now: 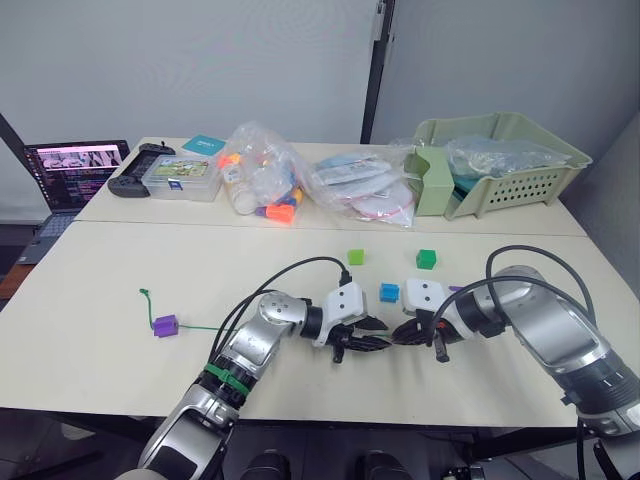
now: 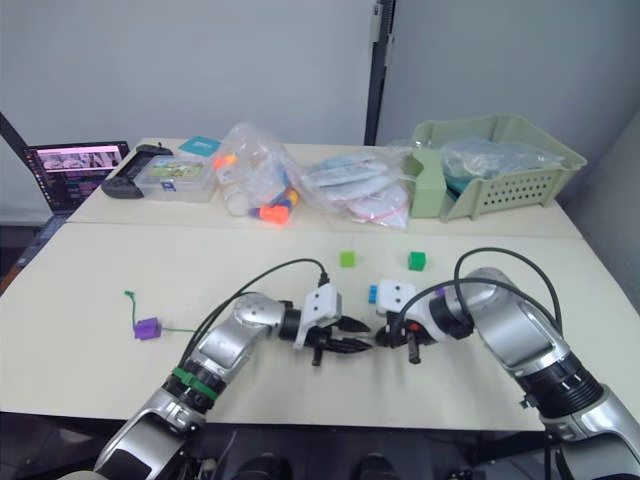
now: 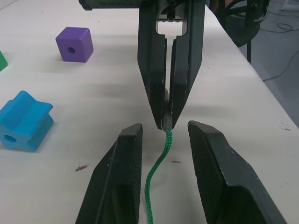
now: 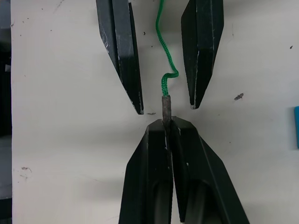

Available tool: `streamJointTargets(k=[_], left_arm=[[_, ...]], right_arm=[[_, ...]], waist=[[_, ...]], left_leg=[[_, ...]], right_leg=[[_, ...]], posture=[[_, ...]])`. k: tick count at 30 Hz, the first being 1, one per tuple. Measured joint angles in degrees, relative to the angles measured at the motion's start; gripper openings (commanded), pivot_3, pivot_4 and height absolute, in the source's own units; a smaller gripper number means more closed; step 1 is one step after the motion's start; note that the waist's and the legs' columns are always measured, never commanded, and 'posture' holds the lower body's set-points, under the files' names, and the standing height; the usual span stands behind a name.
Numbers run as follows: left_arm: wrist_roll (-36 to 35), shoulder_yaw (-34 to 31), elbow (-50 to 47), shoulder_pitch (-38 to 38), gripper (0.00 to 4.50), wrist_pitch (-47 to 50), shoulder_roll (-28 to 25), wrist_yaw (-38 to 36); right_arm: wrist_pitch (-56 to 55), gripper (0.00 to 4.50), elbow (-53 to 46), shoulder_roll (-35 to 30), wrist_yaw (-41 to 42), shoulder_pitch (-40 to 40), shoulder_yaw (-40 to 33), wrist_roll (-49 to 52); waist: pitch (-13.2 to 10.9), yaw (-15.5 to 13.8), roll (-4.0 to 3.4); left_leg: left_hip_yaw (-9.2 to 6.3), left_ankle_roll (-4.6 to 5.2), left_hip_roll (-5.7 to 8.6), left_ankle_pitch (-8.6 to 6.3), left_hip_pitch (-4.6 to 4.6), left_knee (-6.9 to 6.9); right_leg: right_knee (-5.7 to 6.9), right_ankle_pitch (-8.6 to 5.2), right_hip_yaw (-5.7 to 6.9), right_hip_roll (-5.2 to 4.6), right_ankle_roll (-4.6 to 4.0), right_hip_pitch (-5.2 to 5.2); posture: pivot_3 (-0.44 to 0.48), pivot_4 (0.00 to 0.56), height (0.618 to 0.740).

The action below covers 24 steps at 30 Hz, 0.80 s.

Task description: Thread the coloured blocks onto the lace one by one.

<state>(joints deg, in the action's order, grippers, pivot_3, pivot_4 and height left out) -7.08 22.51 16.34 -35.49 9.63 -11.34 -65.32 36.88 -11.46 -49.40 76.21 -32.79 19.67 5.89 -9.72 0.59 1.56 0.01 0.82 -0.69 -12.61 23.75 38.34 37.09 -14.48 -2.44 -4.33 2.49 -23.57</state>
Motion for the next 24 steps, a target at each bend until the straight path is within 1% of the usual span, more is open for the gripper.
streamJointTargets(k=[6,9,11,24], left_arm=[[0.0,0.0,0.01,-0.02,1.59,0.2,0.26,-0.55],[0.0,0.01,0.57,-0.44,0.82,0.66,0.76,-0.54],[0.12,0.14,0.9,-0.57,0.21,0.66,0.94,-0.56],[0.3,0.42,2.18,-1.4,0.19,0.33,1.17,-1.62]], right_arm=[[0.02,0.0,-0.42,0.0,-0.05,0.0,0.0,0.05],[0.18,0.0,-0.54,0.0,-0.21,0.0,0.0,0.09],[1.02,0.0,-0.84,0.0,-0.34,0.01,-0.01,0.19],[2.65,0.0,-1.83,-0.84,-1.75,0.87,-0.01,2.15]], waist=[[0.0,0.0,0.0],[0.0,-0.02,0.0],[0.0,0.0,0.0],[0.0,-0.02,0.0]], left_leg=[[0.0,0.0,0.0,0.0,0.0,0.0],[0.0,0.0,0.0,0.0,0.0,0.0],[0.0,0.0,0.0,0.0,0.0,0.0],[-0.01,0.0,0.0,0.0,0.0,0.0]], right_leg=[[0.0,0.0,0.0,0.0,0.0,0.0],[0.0,0.0,0.0,0.0,0.0,0.0],[0.0,0.0,0.0,0.01,0.0,0.0],[-0.01,0.0,0.0,0.0,0.0,0.0]], posture=[[0.0,0.15,0.74],[0.0,0.15,0.74],[0.0,0.15,0.74],[0.0,0.15,0.74]])
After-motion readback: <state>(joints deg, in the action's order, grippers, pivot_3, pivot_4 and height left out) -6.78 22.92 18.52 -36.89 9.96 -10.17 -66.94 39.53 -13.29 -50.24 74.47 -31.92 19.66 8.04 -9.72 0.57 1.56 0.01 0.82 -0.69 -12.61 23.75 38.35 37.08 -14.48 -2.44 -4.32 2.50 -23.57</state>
